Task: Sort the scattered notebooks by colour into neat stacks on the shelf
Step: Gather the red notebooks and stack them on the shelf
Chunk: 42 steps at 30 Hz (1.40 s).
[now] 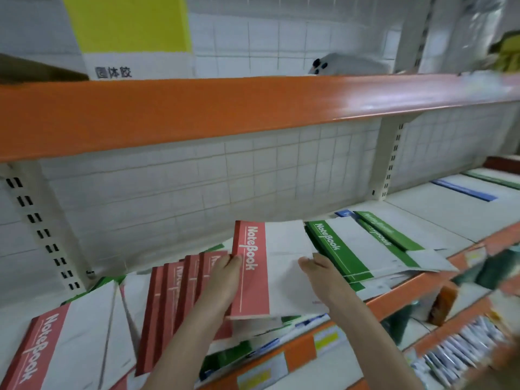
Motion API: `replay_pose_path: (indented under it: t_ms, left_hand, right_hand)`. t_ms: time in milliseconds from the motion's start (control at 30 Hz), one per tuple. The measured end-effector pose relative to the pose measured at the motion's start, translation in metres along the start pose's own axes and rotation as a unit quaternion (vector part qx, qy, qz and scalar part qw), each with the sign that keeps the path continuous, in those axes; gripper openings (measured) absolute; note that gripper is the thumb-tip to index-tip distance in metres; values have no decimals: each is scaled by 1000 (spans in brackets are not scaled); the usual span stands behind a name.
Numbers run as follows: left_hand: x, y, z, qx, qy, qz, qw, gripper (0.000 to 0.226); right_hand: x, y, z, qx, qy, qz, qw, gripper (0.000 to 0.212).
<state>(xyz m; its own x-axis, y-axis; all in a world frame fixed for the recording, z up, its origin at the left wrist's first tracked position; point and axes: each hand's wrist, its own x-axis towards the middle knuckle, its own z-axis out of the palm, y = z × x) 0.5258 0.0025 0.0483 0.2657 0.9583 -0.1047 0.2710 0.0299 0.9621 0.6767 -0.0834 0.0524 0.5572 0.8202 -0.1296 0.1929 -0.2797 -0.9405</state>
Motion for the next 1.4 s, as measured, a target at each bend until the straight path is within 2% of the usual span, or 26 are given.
replay_pose_path:
  t_ms: [200,300,467,600,833,967,1133,1400]
  left_hand:
    - [-1,27,108,-4,-113,7,994,24]
    - [-7,39,169,-7,-172,3,985,25]
    - [-24,62,270,-1,-229,18,973,27]
    - [-41,77,344,-8,-262,19,965,26]
    - [-68,90,452,8,-314,52,948,33]
    - [-79,91,497,5,-350,26,937,29]
    - [-81,93,543,21,-362,37,931,32]
    - [-61,103,640,39,-412,28,910,35]
  right_hand:
    - [5,41,-98,25,138,64,988,38]
    - [5,64,-151,51,184,71,979,21]
    - [8,105,-243,62,242,77,965,27]
    - [7,133,-310,107,273,90,952,19]
    - [0,181,-408,106,307,103,940,22]
    - [-6,203,-445,100,317,103,937,25]
    - [-5,221,-479,85,326,126,933,22]
    - [41,254,-556,79,341,147,925,22]
